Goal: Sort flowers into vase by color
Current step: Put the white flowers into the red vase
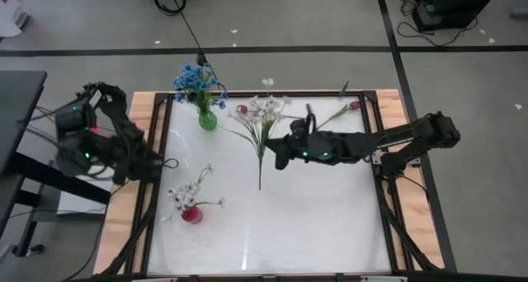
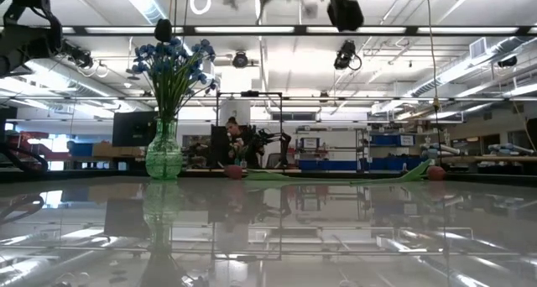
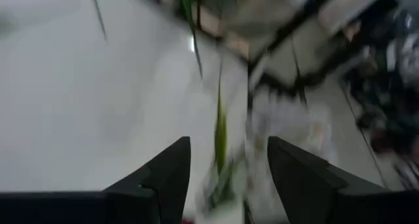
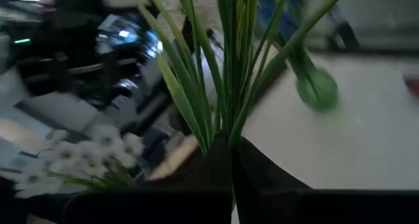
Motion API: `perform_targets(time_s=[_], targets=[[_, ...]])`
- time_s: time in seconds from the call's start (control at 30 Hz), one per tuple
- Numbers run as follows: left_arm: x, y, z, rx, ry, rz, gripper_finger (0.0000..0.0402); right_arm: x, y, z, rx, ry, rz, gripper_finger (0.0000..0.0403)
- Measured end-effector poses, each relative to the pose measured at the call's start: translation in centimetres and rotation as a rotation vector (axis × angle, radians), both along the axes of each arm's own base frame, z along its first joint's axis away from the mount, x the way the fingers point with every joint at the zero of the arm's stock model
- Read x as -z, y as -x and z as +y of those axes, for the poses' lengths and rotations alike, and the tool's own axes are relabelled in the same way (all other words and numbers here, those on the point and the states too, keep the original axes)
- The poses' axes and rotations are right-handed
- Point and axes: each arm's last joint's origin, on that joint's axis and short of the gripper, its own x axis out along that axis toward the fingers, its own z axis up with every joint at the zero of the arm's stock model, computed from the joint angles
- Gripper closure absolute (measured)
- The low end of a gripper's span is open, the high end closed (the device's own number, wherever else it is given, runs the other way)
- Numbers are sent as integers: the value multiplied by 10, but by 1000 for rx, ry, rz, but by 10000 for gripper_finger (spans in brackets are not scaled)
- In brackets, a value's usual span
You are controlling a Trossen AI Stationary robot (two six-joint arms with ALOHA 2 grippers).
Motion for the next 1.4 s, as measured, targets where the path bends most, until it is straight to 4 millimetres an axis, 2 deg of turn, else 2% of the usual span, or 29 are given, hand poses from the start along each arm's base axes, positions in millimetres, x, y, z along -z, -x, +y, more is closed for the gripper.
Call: perform_targets(time_s=[0.1,0.27,0.37,0.47,0.67,0.9,1.03,1.13,1.3,1.4], targets=[[-11,-1,8,-72,-81,-95,194,-11,0,-5,-22,112,-55,400],[-19,-3,15,-190,-167,-168,194,-17,-6,-16,-33,203,-121,400],[-24,-7,10,-222,-172,-191,194,-18,-13,-23,-75,240,-175,400],[-34,-16,-5,-216,-218,-237,194,-14,-22,-27,-140,259,-193,400],[-48,-42,-28,-238,-303,-284,194,-24,-51,-29,-251,338,-192,400],[-38,-89,-41,-280,-401,-189,194,-54,-73,-27,-284,412,-253,400],[-38,-119,-39,-275,-446,-179,194,-70,-74,-27,-269,448,-283,400],[-35,-140,-35,-294,-504,-163,194,-74,-71,-30,-261,468,-268,400],[-39,-152,-19,-357,-528,-179,194,-74,-71,-32,-270,467,-262,400],[-35,-161,-12,-340,-533,-157,194,-72,-71,-32,-276,463,-248,400]])
